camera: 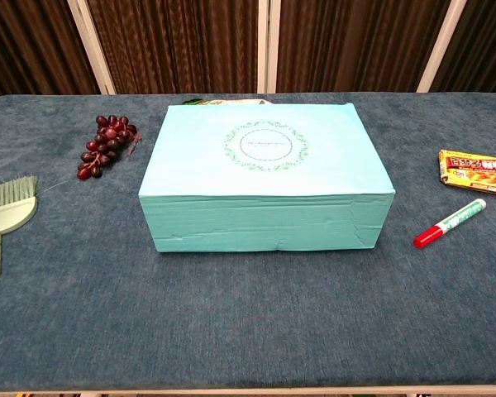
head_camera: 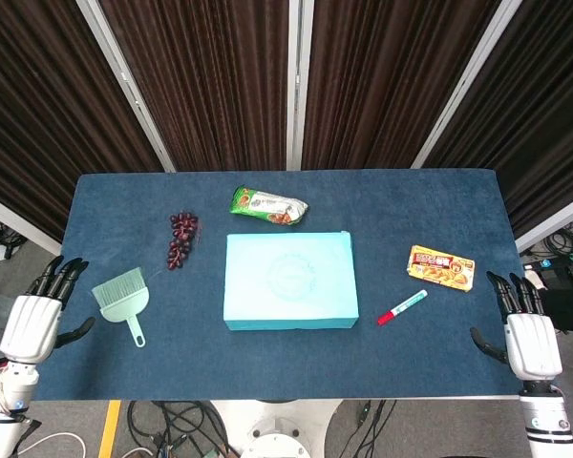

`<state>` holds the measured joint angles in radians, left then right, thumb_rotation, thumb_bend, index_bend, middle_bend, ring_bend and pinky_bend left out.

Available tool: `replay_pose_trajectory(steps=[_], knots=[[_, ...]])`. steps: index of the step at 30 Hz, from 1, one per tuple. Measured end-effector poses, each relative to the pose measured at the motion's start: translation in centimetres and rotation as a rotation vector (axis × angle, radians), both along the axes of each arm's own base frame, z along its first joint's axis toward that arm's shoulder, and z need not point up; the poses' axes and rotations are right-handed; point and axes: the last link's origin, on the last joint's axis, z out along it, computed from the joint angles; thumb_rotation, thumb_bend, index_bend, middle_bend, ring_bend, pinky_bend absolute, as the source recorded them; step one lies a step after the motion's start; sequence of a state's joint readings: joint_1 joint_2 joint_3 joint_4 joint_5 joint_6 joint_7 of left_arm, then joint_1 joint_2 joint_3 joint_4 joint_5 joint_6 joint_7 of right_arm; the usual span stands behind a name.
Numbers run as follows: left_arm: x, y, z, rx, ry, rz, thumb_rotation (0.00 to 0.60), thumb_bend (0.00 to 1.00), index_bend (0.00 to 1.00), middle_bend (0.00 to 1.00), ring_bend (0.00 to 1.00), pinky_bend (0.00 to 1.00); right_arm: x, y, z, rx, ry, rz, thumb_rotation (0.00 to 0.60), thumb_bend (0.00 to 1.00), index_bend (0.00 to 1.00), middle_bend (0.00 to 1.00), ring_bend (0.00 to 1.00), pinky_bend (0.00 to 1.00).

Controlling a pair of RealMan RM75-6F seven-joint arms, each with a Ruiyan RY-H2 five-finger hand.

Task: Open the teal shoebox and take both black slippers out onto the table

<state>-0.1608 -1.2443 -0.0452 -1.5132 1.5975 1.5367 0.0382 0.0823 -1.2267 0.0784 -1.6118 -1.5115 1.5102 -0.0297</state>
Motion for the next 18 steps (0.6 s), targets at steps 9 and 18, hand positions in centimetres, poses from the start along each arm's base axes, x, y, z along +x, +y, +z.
replay_pose_trajectory(steps=[9, 18], knots=[[0.3, -0.1, -0.1, -0.003, 0.003, -0.004, 0.600, 0.19, 0.09, 0.11, 0.03, 0.28, -0.4, 0.0, -0.1, 0.011, -0.001, -0.008, 0.600, 0.16, 0.00, 0.13, 0.00, 0.00], [0.2, 0.2, 0.0, -0.011, 0.004, -0.006, 0.600, 0.19, 0.09, 0.11, 0.03, 0.28, 0.5, -1.0, -1.3, 0.059, 0.010, 0.001, 0.600, 0.16, 0.00, 0.13, 0.00, 0.00]])
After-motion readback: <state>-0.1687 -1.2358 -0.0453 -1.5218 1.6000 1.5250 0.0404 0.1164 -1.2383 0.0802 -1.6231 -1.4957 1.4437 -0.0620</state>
